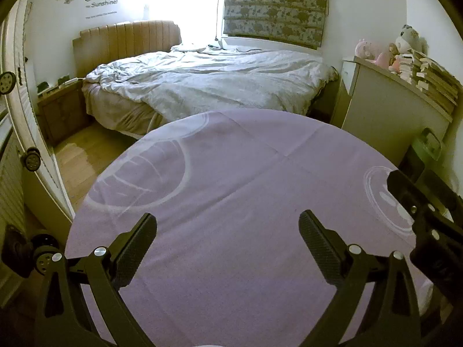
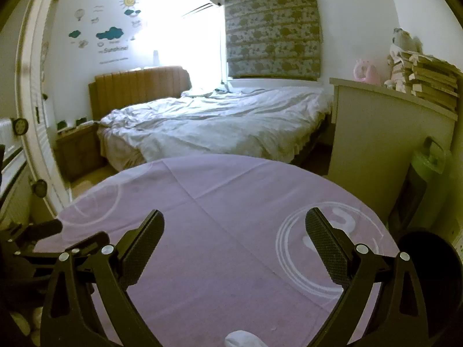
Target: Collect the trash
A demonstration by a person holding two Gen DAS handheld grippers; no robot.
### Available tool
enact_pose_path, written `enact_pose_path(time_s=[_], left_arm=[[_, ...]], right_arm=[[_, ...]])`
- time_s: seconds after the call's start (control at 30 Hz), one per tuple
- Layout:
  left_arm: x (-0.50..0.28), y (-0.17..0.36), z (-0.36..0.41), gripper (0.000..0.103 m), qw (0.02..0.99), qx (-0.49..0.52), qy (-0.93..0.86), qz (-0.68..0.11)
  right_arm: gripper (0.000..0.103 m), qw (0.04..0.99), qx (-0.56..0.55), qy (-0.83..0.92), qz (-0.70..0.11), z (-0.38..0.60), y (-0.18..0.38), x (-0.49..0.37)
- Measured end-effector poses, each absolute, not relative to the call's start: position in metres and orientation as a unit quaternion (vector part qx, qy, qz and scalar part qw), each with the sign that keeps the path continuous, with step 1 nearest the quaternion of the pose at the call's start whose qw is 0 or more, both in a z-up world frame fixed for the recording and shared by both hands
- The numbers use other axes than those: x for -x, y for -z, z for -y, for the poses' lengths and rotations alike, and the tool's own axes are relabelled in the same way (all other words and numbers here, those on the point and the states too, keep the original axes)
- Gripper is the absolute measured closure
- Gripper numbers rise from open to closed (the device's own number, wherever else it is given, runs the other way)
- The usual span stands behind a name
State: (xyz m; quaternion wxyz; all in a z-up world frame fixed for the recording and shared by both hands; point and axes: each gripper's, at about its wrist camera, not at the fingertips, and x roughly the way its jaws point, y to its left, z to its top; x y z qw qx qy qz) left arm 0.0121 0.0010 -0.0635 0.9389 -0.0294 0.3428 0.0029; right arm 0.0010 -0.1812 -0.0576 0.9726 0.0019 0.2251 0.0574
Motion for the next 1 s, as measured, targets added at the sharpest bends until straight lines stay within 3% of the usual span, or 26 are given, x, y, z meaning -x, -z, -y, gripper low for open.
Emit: enact_pose_path(time_s=[1.0], left_arm=[[-0.0084,0.0654,-0.0002,0.005,0.939,0.025,-0.012,-0.343]], right_arm=[[0.007,0.972,-0.002,-0.058,-0.228,0.1787,0.0577,0.0001]])
